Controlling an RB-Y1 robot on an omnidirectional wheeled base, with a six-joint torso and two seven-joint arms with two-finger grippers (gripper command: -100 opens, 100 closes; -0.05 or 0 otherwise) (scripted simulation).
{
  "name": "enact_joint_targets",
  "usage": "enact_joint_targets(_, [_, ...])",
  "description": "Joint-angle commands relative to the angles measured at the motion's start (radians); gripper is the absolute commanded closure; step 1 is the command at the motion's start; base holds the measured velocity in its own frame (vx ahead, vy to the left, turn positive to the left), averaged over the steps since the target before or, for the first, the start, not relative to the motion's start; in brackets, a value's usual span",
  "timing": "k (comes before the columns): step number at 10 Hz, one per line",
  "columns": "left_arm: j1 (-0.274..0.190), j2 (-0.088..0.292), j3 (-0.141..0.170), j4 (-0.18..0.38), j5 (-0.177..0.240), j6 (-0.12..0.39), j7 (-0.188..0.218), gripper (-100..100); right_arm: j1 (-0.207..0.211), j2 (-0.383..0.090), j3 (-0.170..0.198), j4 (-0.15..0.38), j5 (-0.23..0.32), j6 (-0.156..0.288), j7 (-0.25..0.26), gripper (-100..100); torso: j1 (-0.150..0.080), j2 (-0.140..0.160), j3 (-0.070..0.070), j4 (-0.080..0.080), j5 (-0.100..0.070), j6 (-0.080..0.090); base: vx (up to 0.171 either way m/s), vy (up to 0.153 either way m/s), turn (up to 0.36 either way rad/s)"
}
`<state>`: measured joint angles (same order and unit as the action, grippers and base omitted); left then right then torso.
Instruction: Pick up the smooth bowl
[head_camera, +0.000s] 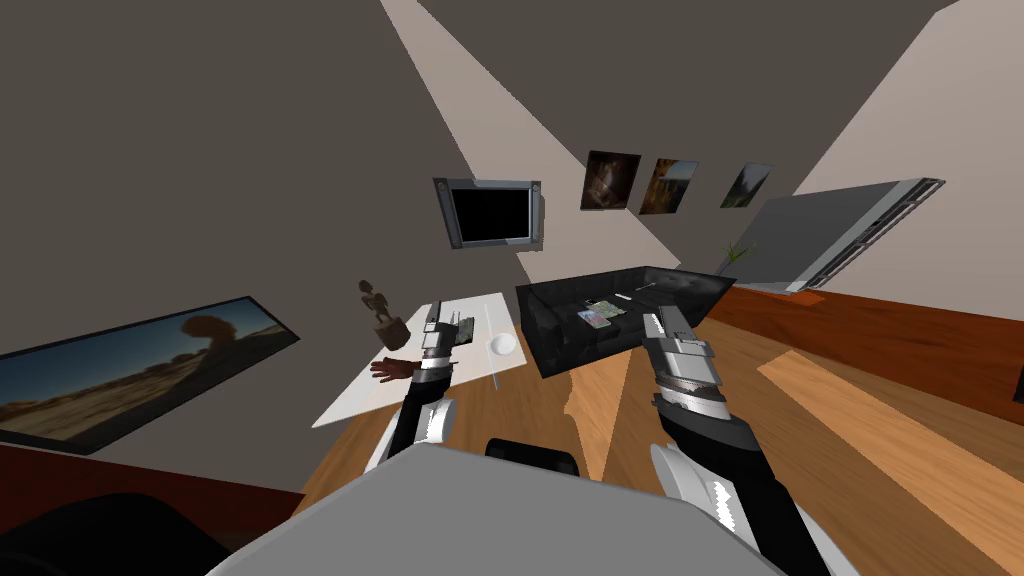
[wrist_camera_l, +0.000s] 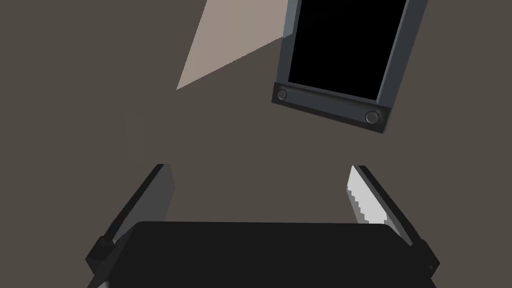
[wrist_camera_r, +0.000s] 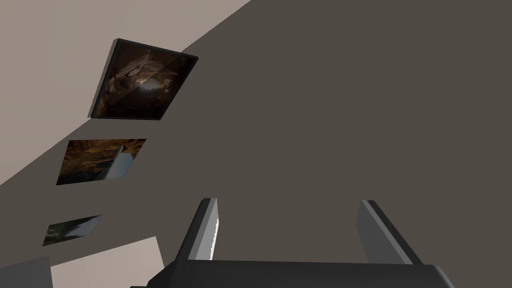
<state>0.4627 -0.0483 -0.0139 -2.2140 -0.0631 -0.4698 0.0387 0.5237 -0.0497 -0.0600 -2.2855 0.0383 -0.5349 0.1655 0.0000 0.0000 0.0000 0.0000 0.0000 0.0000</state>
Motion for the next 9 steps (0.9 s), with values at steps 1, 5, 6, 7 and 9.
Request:
enact_joint_targets(1, [-0.001,0.040,-0.002,0.010,0.001,0.010,0.001,-100,0.000,0.000,0.000,0.000,0.000,0.000,0.000,0,0.000,0.000,0.000,0.000,0.000,0.000,0.000,0.011,0.013])
enact_joint_targets(5, [-0.009,0.145,-0.016,0.069,0.010,0.071,0.008,-100,0.000,0.000,0.000,0.000,0.000,0.000,0.000,0,0.004,0.000,0.000,0.000,0.001,0.000,-0.006,0.048,0.024])
enact_joint_targets(6, [-0.013,0.164,-0.021,0.091,0.013,0.093,0.010,-100,0.000,0.000,0.000,0.000,0.000,0.000,0.000,0,0.004,0.000,0.000,0.000,0.001,0.000,0.000,0.078,0.031])
enact_joint_targets(7, [-0.016,0.181,-0.027,0.114,0.016,0.118,0.013,-100,0.000,0.000,0.000,0.000,0.000,0.000,0.000,0,0.005,0.000,0.000,0.000,0.001,0.000,-0.009,0.085,0.039])
enact_joint_targets(9, [-0.026,0.208,-0.039,0.166,0.024,0.174,0.019,-100,0.000,0.000,0.000,0.000,0.000,0.000,0.000,0,0.006,0.001,0.000,0.000,0.002,0.000,-0.008,0.093,0.044])
